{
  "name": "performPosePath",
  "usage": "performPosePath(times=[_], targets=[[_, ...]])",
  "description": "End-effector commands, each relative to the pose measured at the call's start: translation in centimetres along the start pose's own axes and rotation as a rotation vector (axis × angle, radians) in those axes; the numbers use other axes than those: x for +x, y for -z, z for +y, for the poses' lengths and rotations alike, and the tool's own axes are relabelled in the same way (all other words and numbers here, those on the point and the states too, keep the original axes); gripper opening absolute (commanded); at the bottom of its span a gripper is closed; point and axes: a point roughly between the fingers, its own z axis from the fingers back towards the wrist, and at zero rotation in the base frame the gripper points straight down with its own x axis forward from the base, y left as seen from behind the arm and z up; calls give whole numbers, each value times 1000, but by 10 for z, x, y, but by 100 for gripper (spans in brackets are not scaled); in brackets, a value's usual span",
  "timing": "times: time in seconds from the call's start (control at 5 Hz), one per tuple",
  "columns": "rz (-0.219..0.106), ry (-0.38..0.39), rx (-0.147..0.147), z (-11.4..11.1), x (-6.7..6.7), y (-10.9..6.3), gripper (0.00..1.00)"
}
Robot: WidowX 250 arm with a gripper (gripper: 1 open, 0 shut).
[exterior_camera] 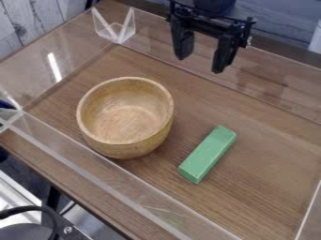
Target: Put the green block in the brown bowl
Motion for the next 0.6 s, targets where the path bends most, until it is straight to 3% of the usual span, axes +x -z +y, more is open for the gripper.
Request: performPosePath(times=[0.0,0.2,0.4], targets=[[21,29,3,-6,-9,11,100],[36,101,10,-17,-29,29,100],[29,143,13,-26,-39,47,100]])
